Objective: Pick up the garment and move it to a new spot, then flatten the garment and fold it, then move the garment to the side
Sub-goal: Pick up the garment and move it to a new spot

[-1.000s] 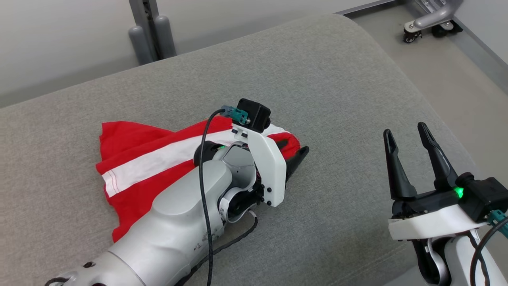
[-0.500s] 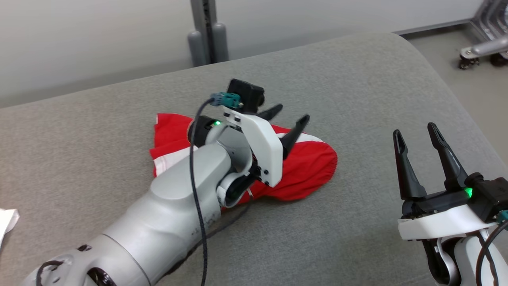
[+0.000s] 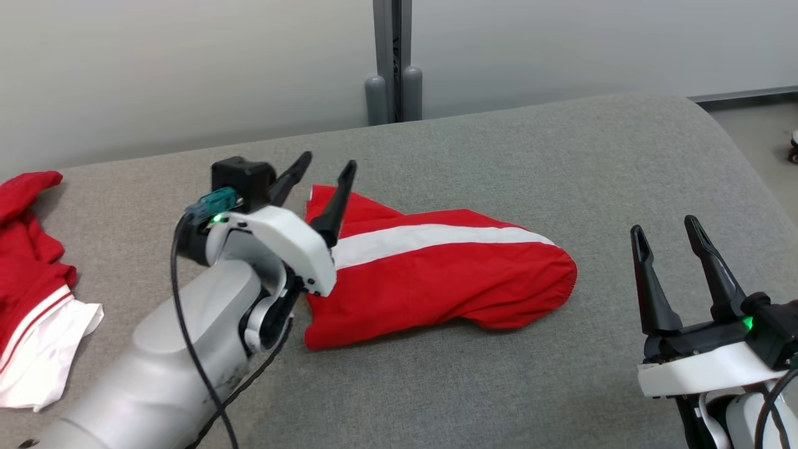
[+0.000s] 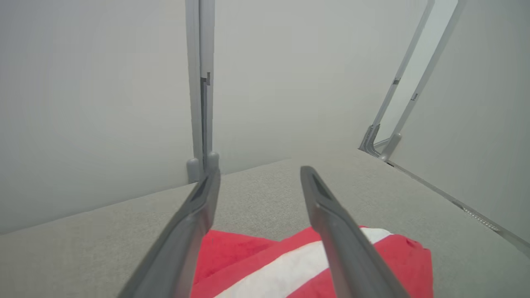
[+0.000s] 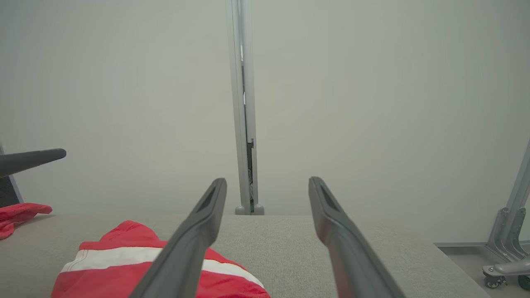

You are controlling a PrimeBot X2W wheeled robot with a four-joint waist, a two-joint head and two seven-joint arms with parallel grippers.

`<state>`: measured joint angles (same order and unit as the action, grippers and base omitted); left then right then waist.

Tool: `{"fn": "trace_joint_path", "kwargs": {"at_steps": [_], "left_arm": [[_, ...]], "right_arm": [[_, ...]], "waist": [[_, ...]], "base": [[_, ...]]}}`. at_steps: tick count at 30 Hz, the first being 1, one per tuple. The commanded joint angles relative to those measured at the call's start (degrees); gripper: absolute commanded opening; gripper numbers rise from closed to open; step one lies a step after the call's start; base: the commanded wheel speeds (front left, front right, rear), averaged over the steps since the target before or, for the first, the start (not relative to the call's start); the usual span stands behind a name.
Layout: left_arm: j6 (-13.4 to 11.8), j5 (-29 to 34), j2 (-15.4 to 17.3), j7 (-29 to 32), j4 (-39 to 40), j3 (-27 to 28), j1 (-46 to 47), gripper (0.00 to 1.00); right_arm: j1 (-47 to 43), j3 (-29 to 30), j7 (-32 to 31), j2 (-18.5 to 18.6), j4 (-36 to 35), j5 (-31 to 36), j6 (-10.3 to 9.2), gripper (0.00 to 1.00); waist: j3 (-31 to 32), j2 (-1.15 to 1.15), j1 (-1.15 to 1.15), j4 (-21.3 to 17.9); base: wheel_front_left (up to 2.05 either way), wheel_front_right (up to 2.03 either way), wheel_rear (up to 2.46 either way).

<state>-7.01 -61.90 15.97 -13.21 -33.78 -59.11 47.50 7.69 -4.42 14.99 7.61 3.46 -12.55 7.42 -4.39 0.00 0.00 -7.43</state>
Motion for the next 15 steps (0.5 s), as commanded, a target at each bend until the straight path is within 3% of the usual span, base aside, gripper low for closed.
{"fn": "trace_joint_path", "kwargs": {"at_steps": [1,6,9,14,15], "left_arm": [[-1.0,0.5,1.4,-0.7,1.2,0.9,-1.5,1.00],[-5.5,3.0,7.5,-2.0,10.1,6.5,-8.1,1.00],[-8.2,7.4,10.1,-2.0,16.8,12.5,-13.4,1.00],[-11.0,15.5,11.6,-2.0,25.9,22.6,-24.0,1.00],[-11.0,15.5,11.6,-2.0,25.9,22.6,-24.0,1.00]], "right_arm": [[-0.7,0.3,0.2,0.3,-0.3,0.4,0.13,1.00],[-2.2,0.4,0.2,0.0,-0.8,0.4,0.13,1.00],[-2.7,0.1,0.2,-0.3,-1.2,0.4,0.13,1.00],[-3.9,0.3,0.2,-0.8,-1.3,0.6,0.13,1.00],[-3.9,0.3,0.2,-0.8,-1.3,0.6,0.13,1.00]], "waist": [[0.8,0.00,0.00,0.8],[1.3,0.00,0.00,1.6],[1.3,0.00,0.00,2.0],[2.0,0.00,0.00,2.1],[2.0,0.00,0.00,2.1]], "base": [[0.00,0.00,0.00],[0.00,0.00,0.00],[0.00,0.00,0.00],[0.00,0.00,0.00],[0.00,0.00,0.00]]}}
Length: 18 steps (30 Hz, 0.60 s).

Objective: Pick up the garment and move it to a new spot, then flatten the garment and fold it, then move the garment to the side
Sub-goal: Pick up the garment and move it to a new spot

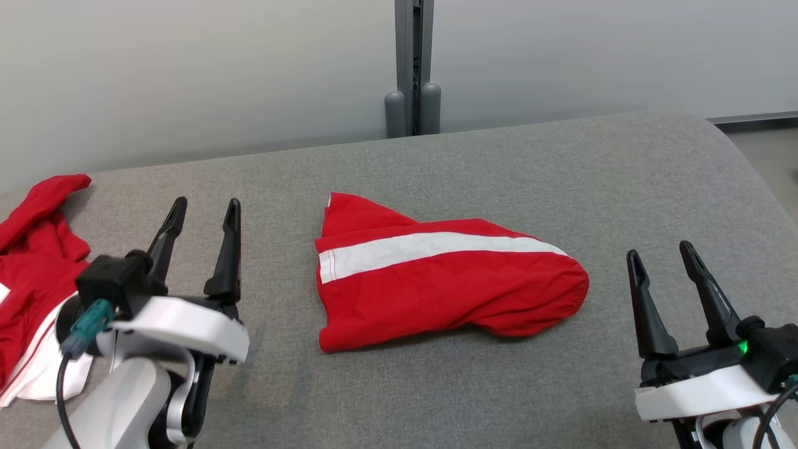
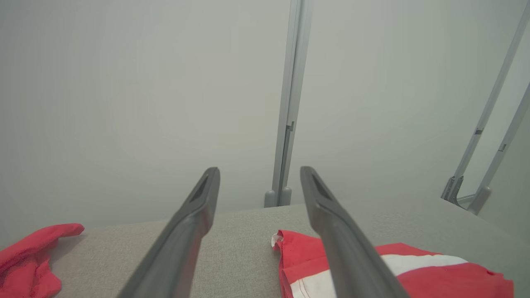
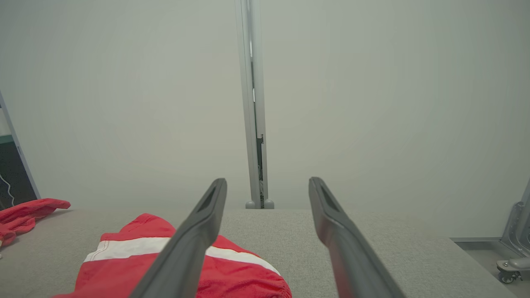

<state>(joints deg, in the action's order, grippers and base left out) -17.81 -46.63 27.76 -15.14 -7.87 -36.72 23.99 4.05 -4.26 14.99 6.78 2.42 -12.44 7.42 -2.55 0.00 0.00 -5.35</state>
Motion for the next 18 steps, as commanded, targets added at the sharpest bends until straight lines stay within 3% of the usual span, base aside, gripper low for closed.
{"fn": "trace_joint_path", "kwargs": {"at_steps": [1,6,18], "left_arm": [[-0.9,2.5,-0.4,-0.1,2.6,3.9,-4.8,1.00],[-0.7,5.9,-1.8,-0.1,5.5,10.1,-12.5,1.00],[4.2,16.5,-11.3,-0.1,9.9,22.7,-25.8,1.00]], "right_arm": [[-0.9,0.3,0.2,-0.1,-0.3,0.5,0.13,1.00],[-1.2,1.1,0.2,-0.4,-0.4,0.3,0.13,1.00],[-3.0,2.7,0.2,-1.3,-0.5,0.6,0.13,1.00]], "waist": [[0.5,0.00,0.00,-0.1],[0.9,0.00,0.00,-0.2],[1.7,0.00,0.00,1.4]], "base": [[0.00,0.00,0.00],[0.00,0.00,0.00],[0.00,0.00,0.00]]}}
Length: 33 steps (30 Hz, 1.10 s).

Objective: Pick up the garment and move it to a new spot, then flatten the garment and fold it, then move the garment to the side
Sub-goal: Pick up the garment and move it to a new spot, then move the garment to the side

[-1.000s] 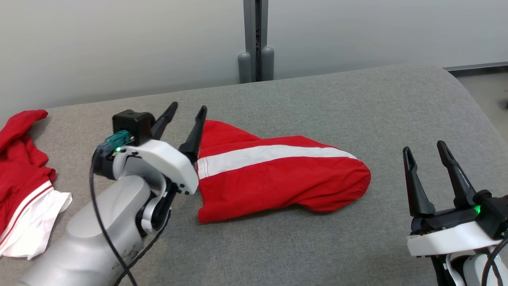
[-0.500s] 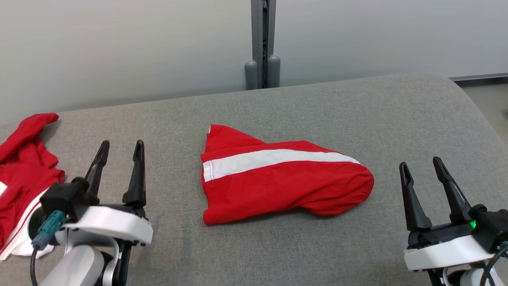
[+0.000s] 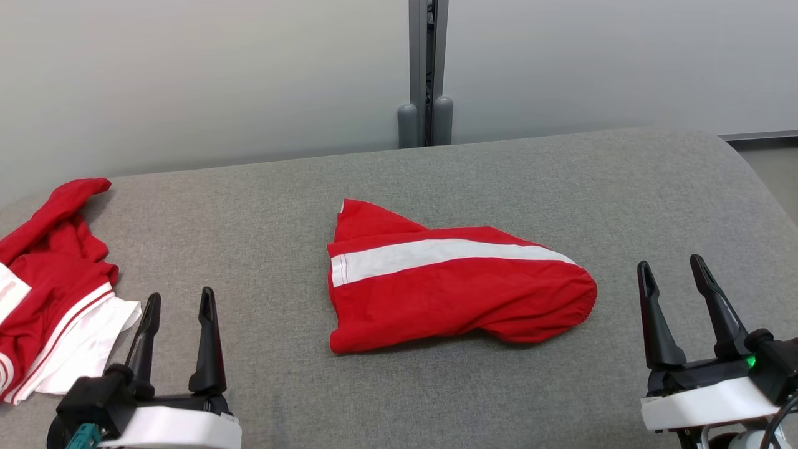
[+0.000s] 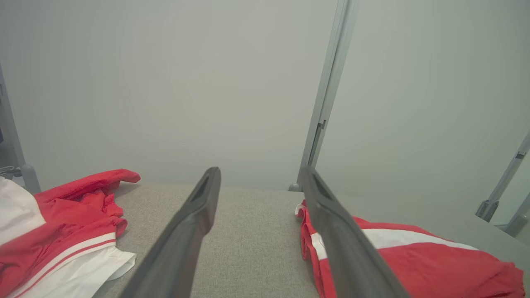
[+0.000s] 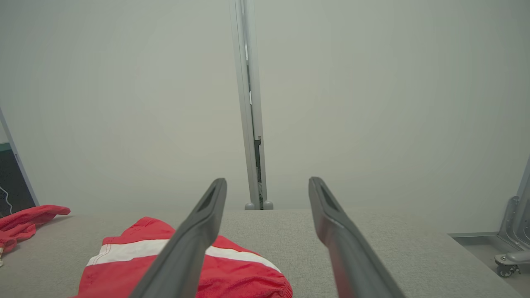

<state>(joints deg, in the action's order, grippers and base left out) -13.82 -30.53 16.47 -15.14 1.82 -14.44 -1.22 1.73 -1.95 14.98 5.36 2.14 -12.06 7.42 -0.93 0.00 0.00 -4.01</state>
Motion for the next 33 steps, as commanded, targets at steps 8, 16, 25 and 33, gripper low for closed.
{"fn": "trace_joint_path", "kwargs": {"at_steps": [8,16,25,33], "left_arm": [[3.6,5.6,-5.6,-0.1,-0.5,5.0,-5.3,1.00],[6.4,8.7,-8.6,-0.1,-1.4,7.6,-6.5,1.00],[8.4,9.8,-9.9,-0.1,-3.4,8.5,-5.3,1.00],[9.2,10.1,-10.8,-0.1,-4.1,8.6,-4.7,1.00]], "right_arm": [[-1.5,-0.5,0.2,0.3,-0.4,-0.2,0.13,1.00],[-2.1,-0.6,0.2,0.5,-0.1,-0.6,0.13,1.00],[-1.7,-1.0,0.2,0.2,0.1,-0.6,0.13,1.00],[-1.6,-1.3,0.2,0.4,0.5,-0.9,0.12,1.00]], "waist": [[0.8,0.00,0.00,0.0],[0.7,0.00,0.00,0.3],[0.7,0.00,0.00,0.6],[0.9,0.00,0.00,0.7]], "base": [[0.00,0.00,0.00],[0.00,0.00,0.00],[0.00,0.00,0.00],[0.00,0.00,0.00]]}}
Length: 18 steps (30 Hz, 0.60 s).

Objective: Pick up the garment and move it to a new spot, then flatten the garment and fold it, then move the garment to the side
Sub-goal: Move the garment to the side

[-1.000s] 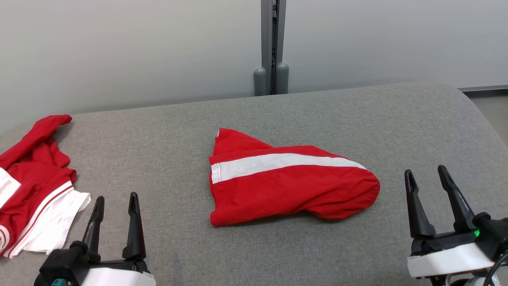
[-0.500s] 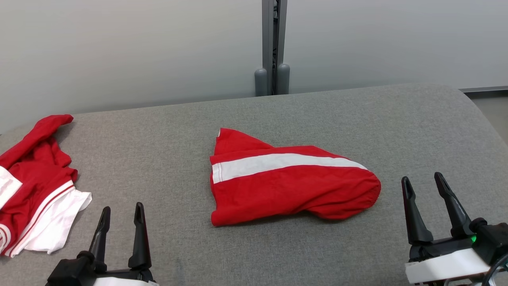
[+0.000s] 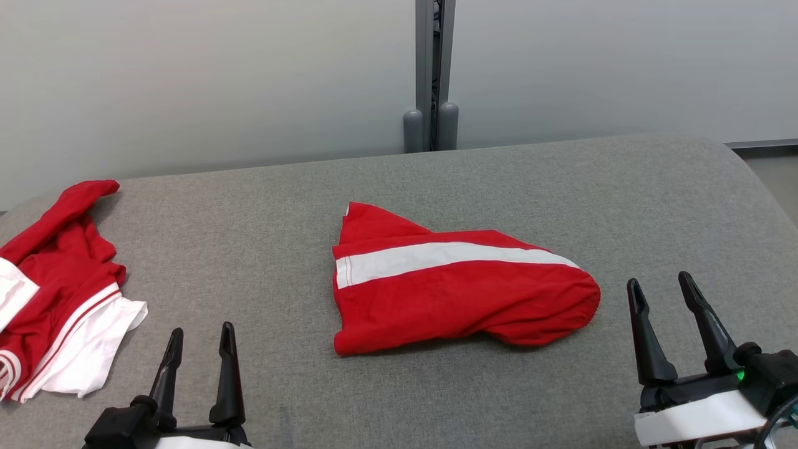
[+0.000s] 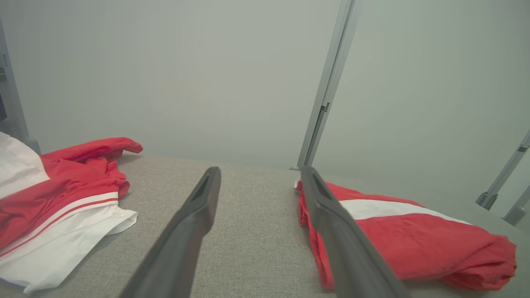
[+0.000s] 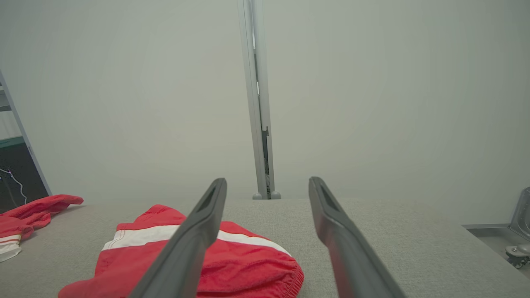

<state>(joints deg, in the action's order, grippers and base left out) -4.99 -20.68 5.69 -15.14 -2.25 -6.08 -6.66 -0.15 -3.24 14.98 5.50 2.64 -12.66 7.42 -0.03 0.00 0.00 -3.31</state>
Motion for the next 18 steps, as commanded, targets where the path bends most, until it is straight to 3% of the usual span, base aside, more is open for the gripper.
{"fn": "trace_joint_path", "kwargs": {"at_steps": [1,18], "left_arm": [[0.4,0.3,0.0,-0.1,-0.1,0.3,0.8,1.00],[1.8,0.2,0.3,0.8,-1.8,-1.2,4.0,1.00]], "right_arm": [[0.3,0.0,0.2,0.3,0.1,-0.4,0.13,1.00],[1.4,0.2,0.2,0.9,2.0,-0.8,0.13,1.00]], "waist": [[0.0,0.00,0.00,-0.1],[-0.3,0.00,0.00,-1.1]], "base": [[0.00,0.00,0.00],[0.00,0.00,0.00]]}}
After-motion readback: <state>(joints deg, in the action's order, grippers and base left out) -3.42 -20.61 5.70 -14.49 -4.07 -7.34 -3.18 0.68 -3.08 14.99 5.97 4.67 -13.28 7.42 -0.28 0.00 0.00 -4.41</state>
